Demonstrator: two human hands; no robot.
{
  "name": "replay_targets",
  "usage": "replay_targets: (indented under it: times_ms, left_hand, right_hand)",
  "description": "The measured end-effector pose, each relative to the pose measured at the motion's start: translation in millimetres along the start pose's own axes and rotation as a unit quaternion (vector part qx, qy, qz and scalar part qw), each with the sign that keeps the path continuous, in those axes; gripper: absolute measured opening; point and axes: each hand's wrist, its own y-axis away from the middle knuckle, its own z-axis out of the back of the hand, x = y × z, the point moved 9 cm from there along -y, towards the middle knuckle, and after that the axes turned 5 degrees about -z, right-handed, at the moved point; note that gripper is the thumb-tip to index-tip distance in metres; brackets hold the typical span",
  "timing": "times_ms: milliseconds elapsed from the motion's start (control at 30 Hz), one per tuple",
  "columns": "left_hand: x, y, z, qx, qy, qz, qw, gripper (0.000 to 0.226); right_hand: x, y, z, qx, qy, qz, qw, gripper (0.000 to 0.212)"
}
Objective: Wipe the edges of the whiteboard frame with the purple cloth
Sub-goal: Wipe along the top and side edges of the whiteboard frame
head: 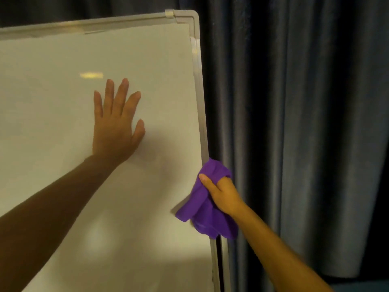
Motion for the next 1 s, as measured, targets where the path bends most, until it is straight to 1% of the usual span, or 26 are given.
replay_targets:
  times_ms: [67,167,267,367,433,533,567,633,667,733,800,867,933,1000]
  left_hand:
    - [2.3,-2.9,-10.5,0.041,0.001,0.000,0.999,0.061]
    - [4.2,-1.2,-30.1,0.106,0.017,0.025,0.994,0.067]
    - [3.8,-2.3,-45.1,0.144,0.002,0.071,0.987,0.077]
    - [3.8,-6.4,-63.7,0.196,0.022,0.076,0.977,0.091]
    - [8.5,-7.4,-79.0,0.225,0.040,0.068,0.971,0.094]
    - [13.6,-6.5,-108.6,0.272,0.048,0.078,0.958,0.099]
    - [13.1,-4.7,-115.9,0.281,0.050,0.087,0.954,0.099]
    - [8.1,1.2,-126.8,0.292,0.043,0.102,0.950,0.100]
    - [5.2,3.8,-131.2,0.298,0.039,0.103,0.948,0.099]
    - [1.5,4.0,-137.0,0.311,0.052,0.113,0.942,0.098]
    - [-0.1,4.4,-139.4,0.327,0.095,0.143,0.929,0.094]
    - [-13.0,12.7,-133.4,0.323,0.141,0.171,0.920,0.084]
    - [-43.8,37.0,-120.6,0.302,0.122,0.137,0.936,0.072]
    - [-93.1,69.4,-113.6,0.295,0.121,0.064,0.946,0.069]
  right_hand:
    - [-16.0,2.6,-0.7,-0.007,0.007,-0.014,1.000,0.040]
    - [-35.4,3.5,-6.3,0.011,0.033,-0.027,0.999,0.042]
    - [-30.1,-0.7,-5.4,0.031,0.078,0.003,0.996,0.037]
    - [-23.5,-2.7,-0.5,0.035,0.098,0.019,0.994,0.028]
    - [-24.9,-3.1,3.7,0.030,0.092,0.030,0.995,0.024]
    - [-31.0,-1.3,9.4,0.022,0.072,0.028,0.997,0.027]
    - [-31.7,0.5,9.3,0.025,0.065,0.030,0.997,0.026]
    - [-34.5,5.8,12.1,0.023,0.032,0.035,0.999,0.024]
    - [-37.1,8.3,15.8,0.012,0.006,0.032,0.999,0.029]
    - [-39.4,9.6,30.2,-0.036,-0.057,0.023,0.997,0.035]
    - [-40.9,7.0,53.8,-0.101,-0.151,0.014,0.983,0.027]
    - [-43.6,4.3,91.4,-0.171,-0.257,0.008,0.951,0.014]
    - [-49.7,-0.4,128.0,-0.208,-0.319,-0.002,0.925,0.009]
    - [-62.3,-4.3,142.3,-0.205,-0.329,-0.038,0.921,0.012]
